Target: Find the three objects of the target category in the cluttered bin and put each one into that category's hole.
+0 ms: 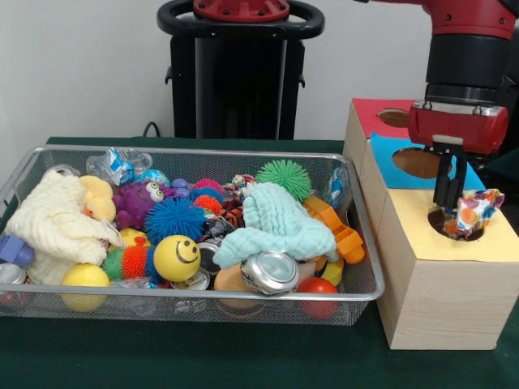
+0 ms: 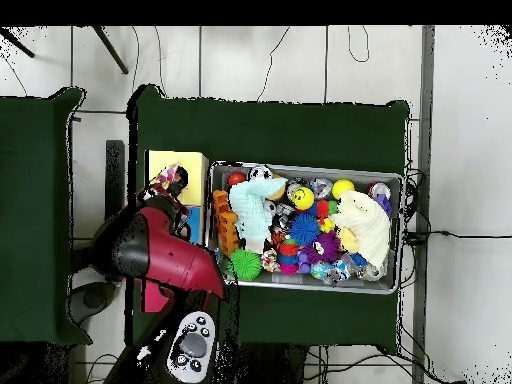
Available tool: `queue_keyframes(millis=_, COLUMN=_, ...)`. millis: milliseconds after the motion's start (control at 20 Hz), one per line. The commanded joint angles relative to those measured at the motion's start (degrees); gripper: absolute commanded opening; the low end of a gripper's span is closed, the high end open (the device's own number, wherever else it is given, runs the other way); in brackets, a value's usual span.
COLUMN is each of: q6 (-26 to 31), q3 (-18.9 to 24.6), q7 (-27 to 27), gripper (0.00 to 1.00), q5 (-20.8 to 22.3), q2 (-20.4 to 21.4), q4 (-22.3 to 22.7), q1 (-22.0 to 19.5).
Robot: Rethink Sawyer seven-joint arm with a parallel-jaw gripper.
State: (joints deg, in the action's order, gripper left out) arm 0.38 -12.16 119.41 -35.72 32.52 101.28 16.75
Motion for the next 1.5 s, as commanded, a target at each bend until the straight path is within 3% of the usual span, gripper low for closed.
queue_keyframes(millis=50, q6=6.60, q3=4.22, q7=12.05, gripper=0.00, q5=-1.23, q2=-0.13, q4=3.64, q1=1.25)
queue_keyframes(millis=450, q6=5.47, q3=4.11, q7=11.87, gripper=0.00, q5=-1.10, q2=-0.64, q4=3.87, q1=1.38)
queue_keyframes(millis=900, q6=13.48, q3=-1.59, q7=11.40, gripper=0.00, q5=0.09, q2=3.77, q4=4.82, q1=4.09)
queue_keyframes(millis=1500, q6=14.33, q3=-3.17, q7=9.75, gripper=0.00, q5=2.05, q2=6.59, q4=7.35, q1=3.35)
